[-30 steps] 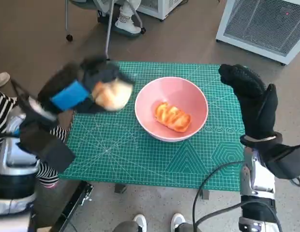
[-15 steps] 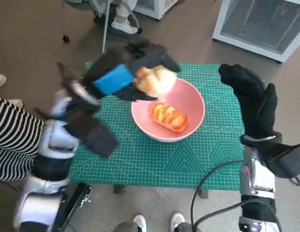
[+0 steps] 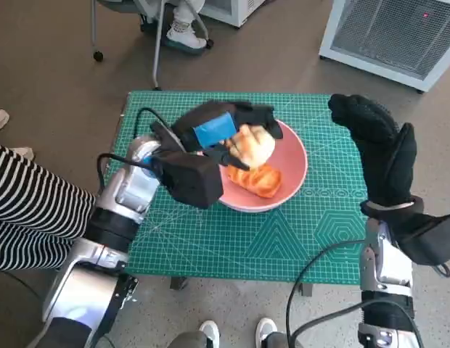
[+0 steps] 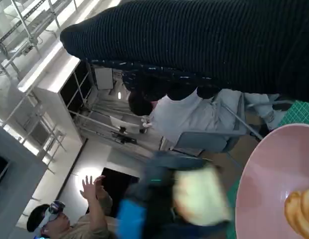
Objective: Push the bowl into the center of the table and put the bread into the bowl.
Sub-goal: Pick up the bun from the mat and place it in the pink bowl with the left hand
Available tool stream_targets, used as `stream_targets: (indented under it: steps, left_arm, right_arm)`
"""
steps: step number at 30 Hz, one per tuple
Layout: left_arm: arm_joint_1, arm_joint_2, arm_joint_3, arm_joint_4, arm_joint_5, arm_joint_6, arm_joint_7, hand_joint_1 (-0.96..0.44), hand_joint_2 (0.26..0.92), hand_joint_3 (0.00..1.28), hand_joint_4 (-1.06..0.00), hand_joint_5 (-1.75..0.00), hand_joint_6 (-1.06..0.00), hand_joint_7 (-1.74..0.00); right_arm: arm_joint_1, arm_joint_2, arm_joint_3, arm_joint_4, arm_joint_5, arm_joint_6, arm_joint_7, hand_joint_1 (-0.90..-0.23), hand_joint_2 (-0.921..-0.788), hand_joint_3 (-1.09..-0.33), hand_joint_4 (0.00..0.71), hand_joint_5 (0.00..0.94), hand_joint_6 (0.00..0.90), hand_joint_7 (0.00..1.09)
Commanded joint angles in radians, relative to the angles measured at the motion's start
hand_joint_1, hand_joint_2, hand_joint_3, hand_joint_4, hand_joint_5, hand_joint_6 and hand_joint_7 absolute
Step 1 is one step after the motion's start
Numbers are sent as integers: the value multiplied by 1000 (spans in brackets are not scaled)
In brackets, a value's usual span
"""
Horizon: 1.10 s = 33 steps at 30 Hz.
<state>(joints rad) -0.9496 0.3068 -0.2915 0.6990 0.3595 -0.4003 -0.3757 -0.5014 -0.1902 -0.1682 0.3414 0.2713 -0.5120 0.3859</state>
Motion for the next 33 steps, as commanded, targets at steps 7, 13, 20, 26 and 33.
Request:
stream_targets:
  steps: [7, 13, 20, 26, 33]
  left_arm:
    - [20, 10, 43, -61, -14, -63, 63, -307, 835, 4, -473, -28, -472, -269]
    - [37, 14, 106, -51, -51, -179, 163, -409, 857, 10, -432, -3, -446, -212]
    - [66, -22, 236, -58, -311, -224, 85, -557, 915, 116, -335, -1, -384, -151]
    - [139, -81, 313, -222, -525, -113, 39, -617, 920, 280, -297, -2, -239, -333]
    - [218, -139, 366, -348, -686, 4, 15, -639, 921, 378, -273, -1, -16, -729]
  right_arm:
    - [10, -5, -9, 3, -9, 5, -15, -752, -921, -746, 180, 0, 32, 552]
    - [2, -6, -6, -8, -24, 8, -33, -748, -921, -748, 180, 0, 33, 552]
    - [-12, -5, 3, -41, -36, 22, -58, -748, -921, -752, 180, 0, 33, 554]
    - [-34, -2, 7, -65, -49, 41, -81, -750, -921, -755, 178, 0, 30, 557]
    - [-55, -1, 17, -110, -62, 76, -109, -767, -921, -757, 182, 3, 37, 567]
